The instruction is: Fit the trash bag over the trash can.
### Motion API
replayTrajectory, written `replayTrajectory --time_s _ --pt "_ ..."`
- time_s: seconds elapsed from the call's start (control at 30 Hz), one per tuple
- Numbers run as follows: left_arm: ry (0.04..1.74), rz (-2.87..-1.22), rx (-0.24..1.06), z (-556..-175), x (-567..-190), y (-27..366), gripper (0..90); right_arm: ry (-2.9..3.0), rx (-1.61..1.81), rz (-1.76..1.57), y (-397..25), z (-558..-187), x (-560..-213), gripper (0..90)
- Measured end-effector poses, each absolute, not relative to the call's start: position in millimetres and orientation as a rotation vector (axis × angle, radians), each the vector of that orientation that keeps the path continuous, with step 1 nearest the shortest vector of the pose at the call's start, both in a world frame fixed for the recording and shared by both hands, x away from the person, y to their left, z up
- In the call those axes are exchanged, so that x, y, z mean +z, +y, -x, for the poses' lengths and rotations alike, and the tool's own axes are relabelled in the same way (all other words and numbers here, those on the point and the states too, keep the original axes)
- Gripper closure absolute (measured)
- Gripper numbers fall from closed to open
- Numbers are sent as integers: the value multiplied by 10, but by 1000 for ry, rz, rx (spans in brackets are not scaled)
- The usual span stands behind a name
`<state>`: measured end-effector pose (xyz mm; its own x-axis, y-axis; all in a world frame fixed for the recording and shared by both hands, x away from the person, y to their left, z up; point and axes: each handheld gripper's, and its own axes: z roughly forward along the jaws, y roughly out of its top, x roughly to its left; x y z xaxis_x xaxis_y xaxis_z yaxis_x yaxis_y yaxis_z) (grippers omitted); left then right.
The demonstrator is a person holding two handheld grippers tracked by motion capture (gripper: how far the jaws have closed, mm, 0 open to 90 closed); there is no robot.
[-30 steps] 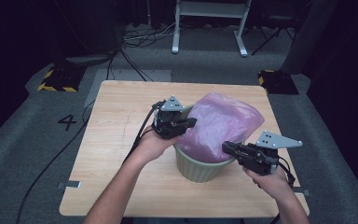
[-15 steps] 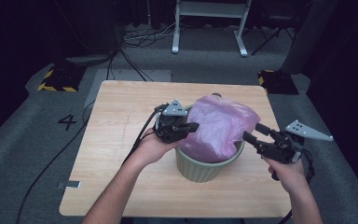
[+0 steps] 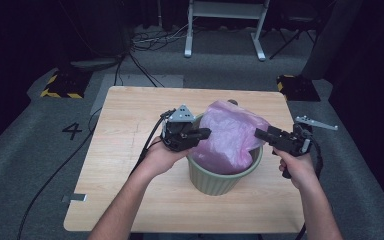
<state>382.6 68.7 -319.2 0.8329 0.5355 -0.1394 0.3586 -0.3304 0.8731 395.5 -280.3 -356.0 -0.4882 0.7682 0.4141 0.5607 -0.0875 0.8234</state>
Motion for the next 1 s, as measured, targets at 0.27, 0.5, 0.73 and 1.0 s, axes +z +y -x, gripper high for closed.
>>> replayTrajectory --time_s 0.27,0.5,0.73,1.0 --pt "668 -1938 205 -3812 -3190 729 849 1945 1518 -1277 -2598 -3847 -3409 747" --pt "679 -1926 200 -3823 -3192 760 843 1925 1582 -1198 -2547 -3763 -3301 842" --pt "680 -1900 186 -3817 -3165 825 794 2054 1653 -1119 -2480 -3662 -3283 868" --pt "686 -1869 136 -3802 -3125 854 649 2250 1637 -971 -2256 -3480 -3307 868"
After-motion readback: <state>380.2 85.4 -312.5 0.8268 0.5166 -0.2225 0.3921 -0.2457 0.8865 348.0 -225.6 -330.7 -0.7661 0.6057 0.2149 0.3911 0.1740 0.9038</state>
